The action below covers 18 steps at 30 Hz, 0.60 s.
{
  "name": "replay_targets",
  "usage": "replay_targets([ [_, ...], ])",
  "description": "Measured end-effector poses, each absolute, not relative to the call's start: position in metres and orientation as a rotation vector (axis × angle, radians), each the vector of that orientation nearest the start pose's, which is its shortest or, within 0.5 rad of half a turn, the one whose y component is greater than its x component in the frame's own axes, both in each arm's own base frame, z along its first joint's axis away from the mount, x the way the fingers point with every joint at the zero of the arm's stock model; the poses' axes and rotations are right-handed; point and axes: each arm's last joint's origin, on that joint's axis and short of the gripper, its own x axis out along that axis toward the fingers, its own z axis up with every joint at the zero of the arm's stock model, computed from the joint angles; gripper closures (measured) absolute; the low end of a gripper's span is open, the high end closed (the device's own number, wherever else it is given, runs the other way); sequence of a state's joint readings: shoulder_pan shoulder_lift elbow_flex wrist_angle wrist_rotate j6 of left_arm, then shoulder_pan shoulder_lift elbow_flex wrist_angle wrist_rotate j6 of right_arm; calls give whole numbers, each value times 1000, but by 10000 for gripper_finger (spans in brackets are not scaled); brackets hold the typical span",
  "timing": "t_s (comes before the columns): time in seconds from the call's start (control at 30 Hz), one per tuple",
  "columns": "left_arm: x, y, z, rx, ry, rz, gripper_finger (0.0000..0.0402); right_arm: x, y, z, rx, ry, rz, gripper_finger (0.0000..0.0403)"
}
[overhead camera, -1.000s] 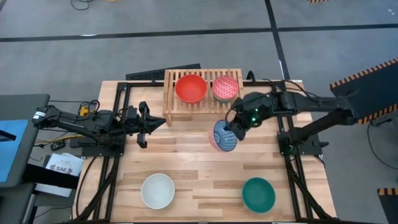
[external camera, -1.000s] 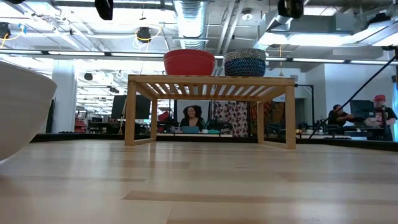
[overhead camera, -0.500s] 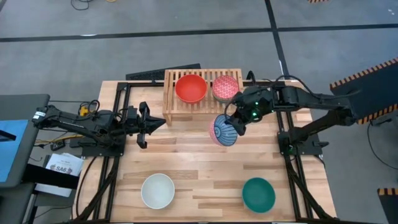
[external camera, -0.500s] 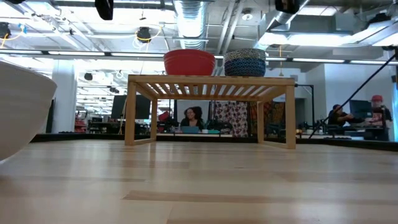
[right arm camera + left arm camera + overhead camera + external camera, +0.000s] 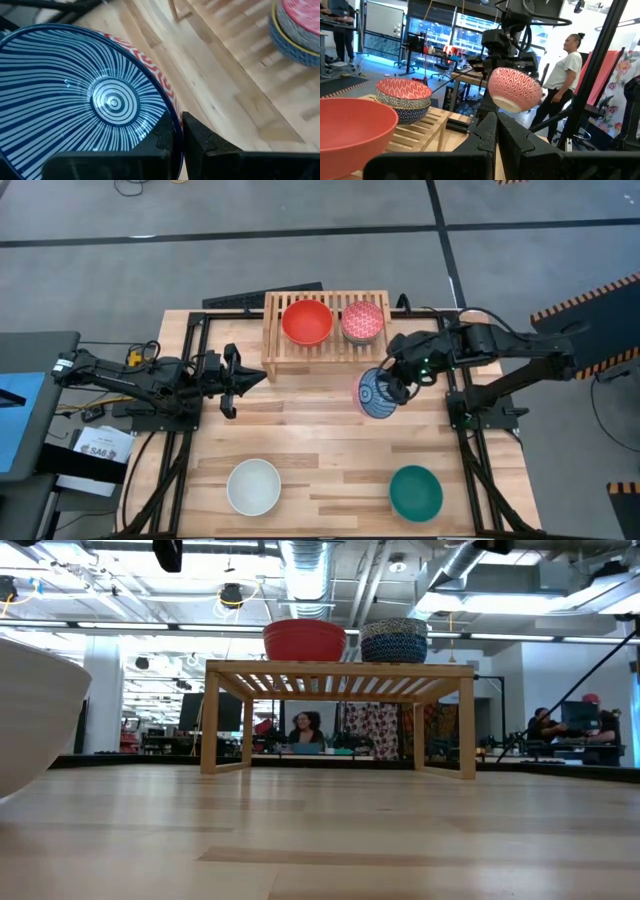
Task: Place and stack bowls onto a shelf
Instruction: Stack the small blue bowl on top of the other small red bowl on the shelf
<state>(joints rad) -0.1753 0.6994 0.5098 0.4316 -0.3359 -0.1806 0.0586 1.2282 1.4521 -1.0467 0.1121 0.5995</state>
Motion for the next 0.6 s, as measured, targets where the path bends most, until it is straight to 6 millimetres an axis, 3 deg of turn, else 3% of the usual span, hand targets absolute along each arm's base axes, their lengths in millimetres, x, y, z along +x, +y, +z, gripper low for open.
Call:
replay_targets([
  [0.13,161,-19,309,-248,-249,138,401,212,2,398,506,769,-327,365],
  [0.3,161,-19,309,-249,-249,138,401,201,-18,426,518,642,-358,365],
  [0.47,161,-19,309,-241,-248,139,401,214,-42,454,479,589,-424,365],
  [0.6,161,-19,309,-241,-248,139,401,228,-75,458,473,665,-546,365],
])
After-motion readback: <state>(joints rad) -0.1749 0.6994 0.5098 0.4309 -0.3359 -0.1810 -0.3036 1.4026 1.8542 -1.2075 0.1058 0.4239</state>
